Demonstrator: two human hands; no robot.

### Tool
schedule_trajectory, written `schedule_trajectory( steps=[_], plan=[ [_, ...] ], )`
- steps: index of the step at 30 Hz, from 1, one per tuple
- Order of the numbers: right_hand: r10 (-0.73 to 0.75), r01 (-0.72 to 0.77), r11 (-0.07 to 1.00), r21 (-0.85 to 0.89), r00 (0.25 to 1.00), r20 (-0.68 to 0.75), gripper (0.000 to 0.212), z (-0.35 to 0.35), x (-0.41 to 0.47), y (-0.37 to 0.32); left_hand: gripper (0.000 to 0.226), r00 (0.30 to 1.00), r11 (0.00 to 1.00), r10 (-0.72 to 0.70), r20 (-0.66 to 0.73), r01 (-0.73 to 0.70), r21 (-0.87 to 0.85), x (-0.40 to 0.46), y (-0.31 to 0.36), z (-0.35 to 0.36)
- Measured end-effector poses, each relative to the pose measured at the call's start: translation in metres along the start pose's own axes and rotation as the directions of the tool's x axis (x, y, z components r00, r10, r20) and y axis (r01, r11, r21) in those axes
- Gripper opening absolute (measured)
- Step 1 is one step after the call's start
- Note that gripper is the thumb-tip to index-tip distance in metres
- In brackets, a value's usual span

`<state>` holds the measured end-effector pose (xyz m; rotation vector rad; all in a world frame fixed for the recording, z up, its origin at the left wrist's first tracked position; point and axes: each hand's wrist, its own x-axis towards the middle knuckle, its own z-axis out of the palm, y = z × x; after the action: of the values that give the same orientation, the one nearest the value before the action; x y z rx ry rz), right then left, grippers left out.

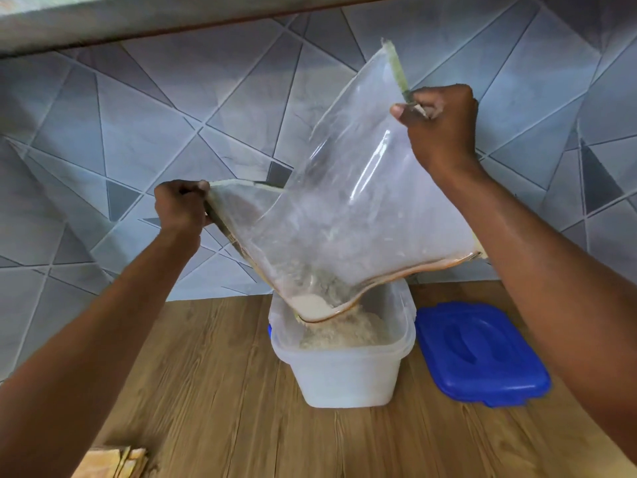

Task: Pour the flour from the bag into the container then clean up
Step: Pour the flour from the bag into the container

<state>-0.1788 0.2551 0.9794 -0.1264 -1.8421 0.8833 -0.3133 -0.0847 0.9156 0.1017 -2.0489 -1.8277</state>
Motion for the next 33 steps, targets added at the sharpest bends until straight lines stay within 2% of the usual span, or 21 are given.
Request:
schedule_trajectory(
  steps=[2,5,8,12,14,17,21,26,28,30,33],
  plan=[
    [0.037,-0.037,0.999,0.003,0.998,-0.048,0.04,-0.001,0.002,0.004,0.022,1.0,1.0,0.005,-0.004,-0.005,-0.013,0.001,0.004,-0.001],
    [0.024,-0.025,0.999,0.026,0.999,0.027,0.039,-0.004,0.004,0.005,0.019,1.0,1.0,0.003,-0.002,-0.003,-0.004,0.005,0.003,-0.003],
    [0.051,-0.049,0.998,0.051,0.998,-0.045,0.04,-0.006,0.009,0.008,0.021,1.0,1.0,-0.009,0.003,0.009,-0.016,0.008,0.004,-0.006],
    [-0.012,0.011,1.0,0.016,0.997,0.071,0.049,-0.003,0.004,0.011,0.014,1.0,1.0,-0.007,0.026,0.007,-0.005,0.007,0.004,-0.004],
    [0.024,-0.024,1.0,0.005,1.0,0.02,0.049,-0.002,0.004,0.014,0.015,0.999,1.0,-0.008,0.039,0.008,-0.01,0.005,0.003,-0.003],
    [0.01,-0.011,1.0,0.007,0.998,0.069,0.049,-0.003,0.002,0.012,0.016,0.999,1.0,-0.011,0.032,0.011,-0.003,0.002,0.002,-0.002],
    [0.065,-0.065,0.998,0.017,0.998,-0.014,0.041,-0.009,0.01,0.013,0.028,1.0,0.999,-0.003,0.011,0.004,-0.042,0.002,0.012,-0.004],
    [0.1,-0.1,0.994,0.046,0.995,0.017,0.046,-0.017,0.011,0.019,0.02,0.999,0.999,0.032,-0.009,-0.033,-0.033,0.004,0.023,-0.005],
    [0.093,-0.098,0.992,0.078,0.993,0.067,0.049,-0.018,0.01,0.02,0.017,0.999,0.998,0.045,-0.004,-0.045,-0.034,0.002,0.026,-0.004],
    [0.123,-0.144,0.979,0.142,0.981,0.149,0.062,-0.018,0.01,0.018,0.019,0.999,0.998,0.048,0.002,-0.048,-0.035,0.001,0.029,-0.003],
    [0.163,-0.203,0.967,0.152,0.956,0.244,0.051,-0.019,0.013,0.014,0.018,0.999,0.999,0.038,0.015,-0.038,-0.036,0.002,0.033,-0.005]
  ],
)
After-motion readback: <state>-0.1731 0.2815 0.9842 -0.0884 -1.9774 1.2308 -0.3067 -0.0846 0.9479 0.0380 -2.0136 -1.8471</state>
